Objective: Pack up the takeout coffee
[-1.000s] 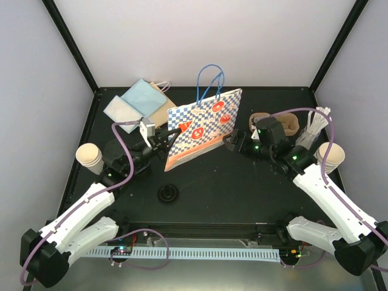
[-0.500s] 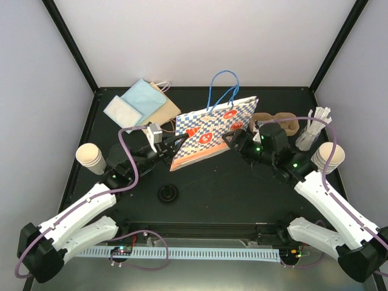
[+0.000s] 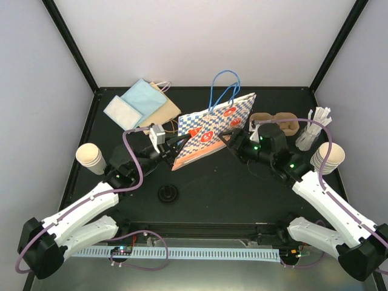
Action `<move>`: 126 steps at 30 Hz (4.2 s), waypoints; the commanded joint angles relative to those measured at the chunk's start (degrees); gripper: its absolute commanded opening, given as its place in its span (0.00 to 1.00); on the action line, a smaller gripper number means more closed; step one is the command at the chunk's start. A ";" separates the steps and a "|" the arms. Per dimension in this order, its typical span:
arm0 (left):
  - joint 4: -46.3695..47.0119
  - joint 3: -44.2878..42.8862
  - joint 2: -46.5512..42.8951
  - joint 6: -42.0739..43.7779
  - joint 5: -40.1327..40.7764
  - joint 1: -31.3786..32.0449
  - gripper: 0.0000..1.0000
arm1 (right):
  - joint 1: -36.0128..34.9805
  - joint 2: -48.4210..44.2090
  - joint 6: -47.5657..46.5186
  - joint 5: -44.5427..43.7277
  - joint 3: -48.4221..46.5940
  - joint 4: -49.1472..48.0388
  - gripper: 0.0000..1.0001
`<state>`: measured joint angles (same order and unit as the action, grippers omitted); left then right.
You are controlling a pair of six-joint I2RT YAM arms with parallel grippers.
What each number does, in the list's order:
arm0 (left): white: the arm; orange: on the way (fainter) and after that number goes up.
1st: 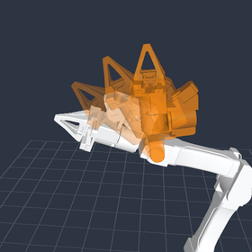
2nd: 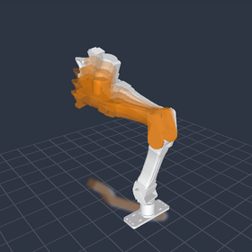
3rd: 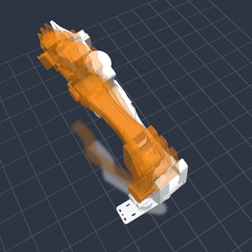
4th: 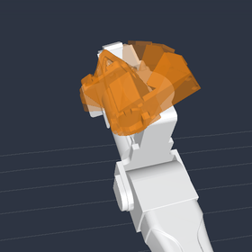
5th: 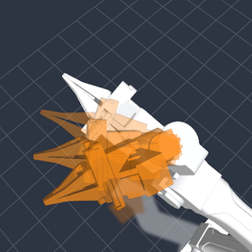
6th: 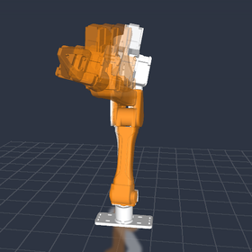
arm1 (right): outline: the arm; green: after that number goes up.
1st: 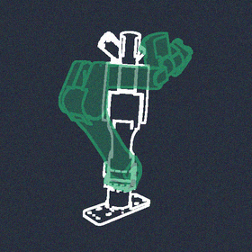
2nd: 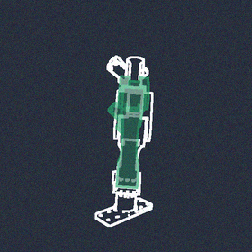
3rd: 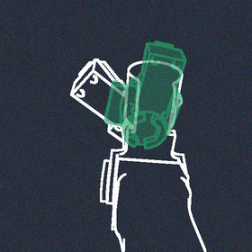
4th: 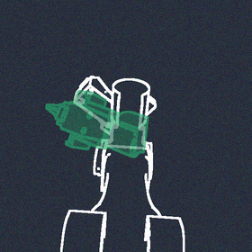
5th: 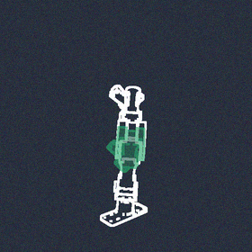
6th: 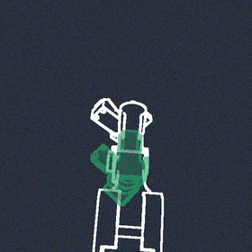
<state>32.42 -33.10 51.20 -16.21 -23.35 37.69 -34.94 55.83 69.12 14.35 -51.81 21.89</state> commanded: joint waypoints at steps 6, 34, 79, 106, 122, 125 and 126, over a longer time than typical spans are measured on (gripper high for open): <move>5.05 0.21 1.08 1.43 0.02 0.74 0.02 | -0.45 1.30 2.33 1.37 -0.31 -3.03 0.71; 5.66 1.27 0.57 1.89 2.98 1.03 0.02 | -2.22 0.54 4.33 0.15 2.45 1.53 0.41; -75.69 -27.94 -2.37 -8.47 0.89 -22.11 0.92 | -2.10 5.16 -31.87 -23.18 -10.60 25.74 0.01; -60.62 -16.13 3.34 5.93 -3.25 -22.01 0.77 | -2.12 7.97 -34.66 -22.20 -14.06 29.10 0.01; -51.93 -11.59 1.92 30.87 19.55 -9.49 0.87 | -2.09 4.77 -37.32 -18.59 -20.40 33.53 0.01; -47.55 -10.99 2.76 31.07 21.14 -9.34 0.79 | -2.09 4.38 -37.62 -17.56 -20.61 33.68 0.01; -46.91 -11.24 3.22 31.40 20.93 -9.33 0.72 | -2.10 4.26 -37.61 -17.24 -20.61 33.78 0.01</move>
<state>-20.91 -43.75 53.34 11.94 -7.25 27.94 -36.69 61.36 32.67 -4.84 -70.70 55.42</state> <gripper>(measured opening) 0.800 0.030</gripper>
